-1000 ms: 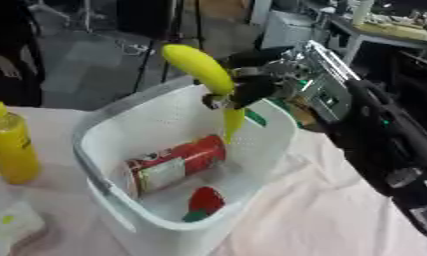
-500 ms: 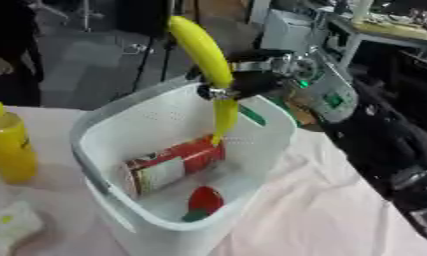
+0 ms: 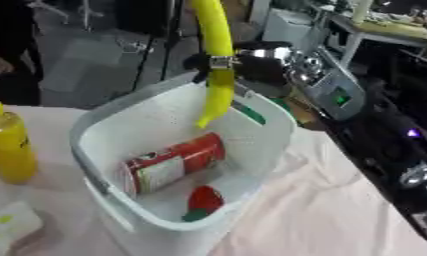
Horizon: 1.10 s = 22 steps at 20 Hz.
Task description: Pick up objects on the table and place them in the box.
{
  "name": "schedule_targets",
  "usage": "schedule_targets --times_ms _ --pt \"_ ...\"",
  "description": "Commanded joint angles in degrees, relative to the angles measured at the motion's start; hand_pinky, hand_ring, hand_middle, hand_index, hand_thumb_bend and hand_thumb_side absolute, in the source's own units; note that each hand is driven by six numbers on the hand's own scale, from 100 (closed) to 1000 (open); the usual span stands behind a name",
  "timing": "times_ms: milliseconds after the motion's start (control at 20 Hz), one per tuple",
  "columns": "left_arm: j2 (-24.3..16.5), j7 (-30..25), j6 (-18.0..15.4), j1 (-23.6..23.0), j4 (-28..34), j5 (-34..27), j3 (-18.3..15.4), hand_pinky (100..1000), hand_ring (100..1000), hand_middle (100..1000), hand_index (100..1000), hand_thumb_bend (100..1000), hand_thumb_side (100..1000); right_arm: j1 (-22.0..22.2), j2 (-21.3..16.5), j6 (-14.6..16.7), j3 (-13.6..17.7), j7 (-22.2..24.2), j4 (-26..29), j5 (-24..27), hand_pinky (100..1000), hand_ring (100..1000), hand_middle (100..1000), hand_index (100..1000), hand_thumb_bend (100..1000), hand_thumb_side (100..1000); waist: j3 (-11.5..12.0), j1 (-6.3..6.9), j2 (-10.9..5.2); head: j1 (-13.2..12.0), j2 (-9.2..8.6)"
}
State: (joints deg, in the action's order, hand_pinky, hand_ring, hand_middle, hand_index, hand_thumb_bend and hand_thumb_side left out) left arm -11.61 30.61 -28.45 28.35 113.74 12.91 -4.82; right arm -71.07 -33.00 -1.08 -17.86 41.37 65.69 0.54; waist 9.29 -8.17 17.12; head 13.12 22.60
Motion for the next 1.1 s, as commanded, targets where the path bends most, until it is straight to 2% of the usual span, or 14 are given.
schedule_targets --times_ms 50,300,350,400,450,550,600,650,750,900,950,1050,1100 --pt "-0.6 0.0 0.0 0.8 0.8 0.2 0.1 635 516 604 748 100 975 -1.0 -2.1 -1.3 0.7 -2.9 1.7 1.1 904 925 1000 1000 347 1000 -0.1 0.64 -0.91 -0.1 -0.30" --pt "-0.5 0.0 0.0 0.8 0.8 0.3 0.1 635 516 604 748 100 975 -0.8 -2.3 -1.5 0.2 -4.3 2.5 -0.5 905 926 1000 1000 343 1000 -0.1 0.57 -0.87 -0.1 -0.50" --pt "-0.5 0.0 0.0 0.8 0.8 0.3 0.1 635 516 604 748 100 974 -0.7 -2.4 -1.3 0.2 -4.7 2.6 -1.3 916 942 1000 1000 393 1000 0.0 0.54 -0.86 -0.2 -0.66" --pt "-0.6 0.0 0.0 0.8 0.8 0.4 0.1 636 516 604 747 100 971 -0.8 -2.9 -0.9 0.5 -5.9 3.1 -3.9 915 949 1000 1000 471 1000 0.2 0.43 -0.84 -0.4 -1.22" --pt "-0.6 0.1 0.1 0.8 0.8 0.4 0.0 635 516 604 747 100 973 -0.7 -3.1 -0.1 0.7 -7.5 3.7 -7.4 908 944 1000 1000 429 1000 0.3 0.37 -0.82 -0.6 -1.55" --pt "-0.6 0.1 0.1 0.8 0.8 0.5 0.0 635 516 604 747 100 976 -0.4 -2.8 1.2 1.1 -9.9 4.1 -12.0 916 950 1000 1000 424 1000 0.3 0.31 -0.80 -0.7 -1.77" --pt "-0.6 0.1 0.1 0.9 0.8 0.5 0.1 635 516 604 747 100 976 -0.2 -2.4 1.7 1.1 -10.4 4.2 -13.0 916 950 1000 1000 424 1000 0.3 0.33 -0.77 -0.6 -1.84" --pt "-0.5 0.2 0.0 0.9 0.8 0.5 0.1 635 516 604 747 100 975 -0.1 -2.3 2.0 1.0 -10.4 4.2 -13.7 938 977 1000 1000 511 1000 0.3 0.32 -0.74 -0.6 -1.90" --pt "-0.6 0.1 0.0 1.0 0.8 0.5 0.1 636 517 604 747 100 975 0.2 -2.1 2.4 0.3 -8.8 4.0 -15.5 937 978 1000 1000 541 1000 0.3 0.27 -0.68 -0.6 -2.06" --pt "-0.5 0.1 0.0 1.1 0.8 0.5 0.1 636 517 604 747 100 976 0.7 -1.6 2.7 0.9 -6.9 4.1 -14.8 936 973 1000 1000 525 1000 0.6 0.19 -0.49 -0.5 -2.19" --pt "-0.5 0.2 0.0 1.1 0.8 0.5 0.1 636 517 604 747 100 976 0.8 -1.5 2.6 1.1 -6.7 4.2 -14.0 934 966 1000 1000 471 1000 0.7 0.18 -0.46 -0.5 -2.14" --pt "-0.6 0.2 0.0 1.1 0.8 0.5 0.0 636 517 604 747 100 976 0.8 -1.4 1.9 1.4 -7.2 4.2 -12.9 937 971 1000 1000 472 1000 0.7 0.16 -0.43 -0.6 -1.83" --pt "-0.6 0.2 0.0 1.2 0.8 0.6 0.0 637 517 604 747 100 975 1.1 -1.5 1.9 0.7 -6.9 4.4 -13.7 947 984 1000 1000 505 1000 0.8 0.05 -0.32 -0.5 -1.87"
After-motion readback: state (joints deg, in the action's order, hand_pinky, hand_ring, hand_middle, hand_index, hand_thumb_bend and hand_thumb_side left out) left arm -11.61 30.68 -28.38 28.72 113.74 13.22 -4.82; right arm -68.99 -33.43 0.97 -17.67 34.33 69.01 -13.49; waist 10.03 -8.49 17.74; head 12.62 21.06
